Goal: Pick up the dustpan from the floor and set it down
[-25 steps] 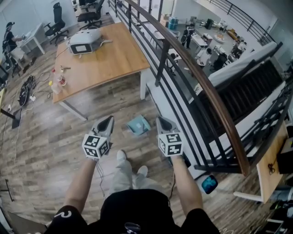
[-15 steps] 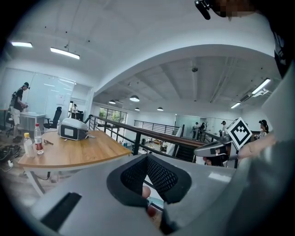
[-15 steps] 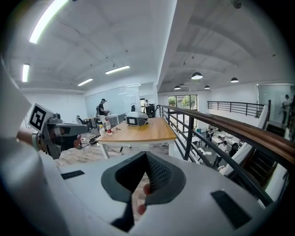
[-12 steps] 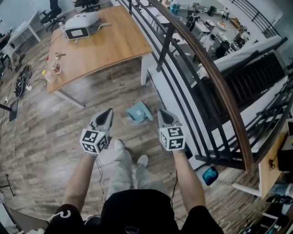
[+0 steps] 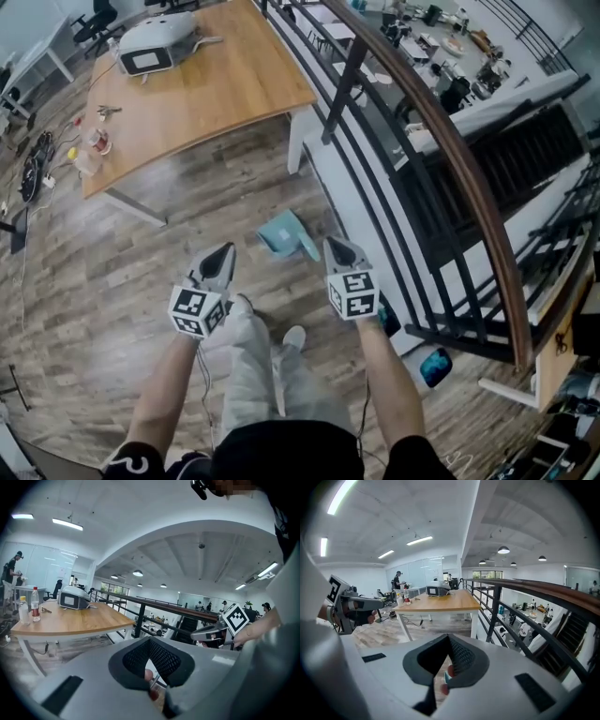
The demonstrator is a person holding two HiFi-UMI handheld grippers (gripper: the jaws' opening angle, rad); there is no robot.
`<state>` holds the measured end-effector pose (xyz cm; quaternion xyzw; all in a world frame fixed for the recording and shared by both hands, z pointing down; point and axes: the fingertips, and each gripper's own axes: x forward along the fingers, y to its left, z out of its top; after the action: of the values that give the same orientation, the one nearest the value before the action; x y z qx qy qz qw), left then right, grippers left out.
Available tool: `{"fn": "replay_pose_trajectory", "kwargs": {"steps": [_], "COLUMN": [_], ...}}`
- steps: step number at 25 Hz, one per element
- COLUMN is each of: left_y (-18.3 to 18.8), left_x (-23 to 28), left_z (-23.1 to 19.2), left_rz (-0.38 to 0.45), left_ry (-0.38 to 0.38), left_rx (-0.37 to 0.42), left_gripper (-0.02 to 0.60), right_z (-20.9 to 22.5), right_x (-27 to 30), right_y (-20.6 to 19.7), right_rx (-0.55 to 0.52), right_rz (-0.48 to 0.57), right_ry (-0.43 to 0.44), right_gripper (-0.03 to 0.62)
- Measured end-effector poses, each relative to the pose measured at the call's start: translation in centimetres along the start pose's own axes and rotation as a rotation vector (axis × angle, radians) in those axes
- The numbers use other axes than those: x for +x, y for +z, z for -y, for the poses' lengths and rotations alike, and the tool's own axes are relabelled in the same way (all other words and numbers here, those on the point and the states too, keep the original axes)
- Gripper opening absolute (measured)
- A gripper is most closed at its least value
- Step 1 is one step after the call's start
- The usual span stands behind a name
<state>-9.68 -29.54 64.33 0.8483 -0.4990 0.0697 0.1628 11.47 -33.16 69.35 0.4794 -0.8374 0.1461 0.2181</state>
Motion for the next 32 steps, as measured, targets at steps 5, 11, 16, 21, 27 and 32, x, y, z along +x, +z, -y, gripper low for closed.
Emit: {"fn": "replay_pose_trajectory", "kwargs": {"steps": [5, 11, 16, 21, 27, 32], "left_y": [-2.7, -5.0, -6.6, -8.0, -9.5, -10.2], "left_x": [2.4, 5.4, 7.4, 8.7, 10.2, 10.8], "left_z": [-1.5, -3.0, -4.2, -5.9, -7.5, -8.0], "left_rz": [-0.023, -0.038, -0.055, -0.074, -0.086, -0.094], "left_ry": [-0.017, -0.041, -0.059, -0.062, -0.062, -0.062], "left_rx": [-0.017, -0.028, -0.033, -0.042, -0.060, -0.075], "left_gripper": [-0.003, -0.003, -0.003, -0.003, -0.003, -0.003], "right_z": [-0.1, 0.2, 0.4, 0.2, 0.3, 0.0], "right_x": [4.3, 9.4, 13.1, 16.6, 19.6, 20.4], "right_y": [-3.1, -7.7, -11.4, -14.3, -17.9, -19.6], "right_rx": [0.009, -0.005, -0.005, -0.018, -0.031, -0.032], "right_rz": [-0.041, -0.127, -0.229, -0.320, -0.423, -0.477], "right_ry": [0.044, 0.068, 0.072, 0.083, 0.084, 0.090], "right_gripper": [0.045, 0.180, 0.238, 0.256, 0.262, 0.262]}}
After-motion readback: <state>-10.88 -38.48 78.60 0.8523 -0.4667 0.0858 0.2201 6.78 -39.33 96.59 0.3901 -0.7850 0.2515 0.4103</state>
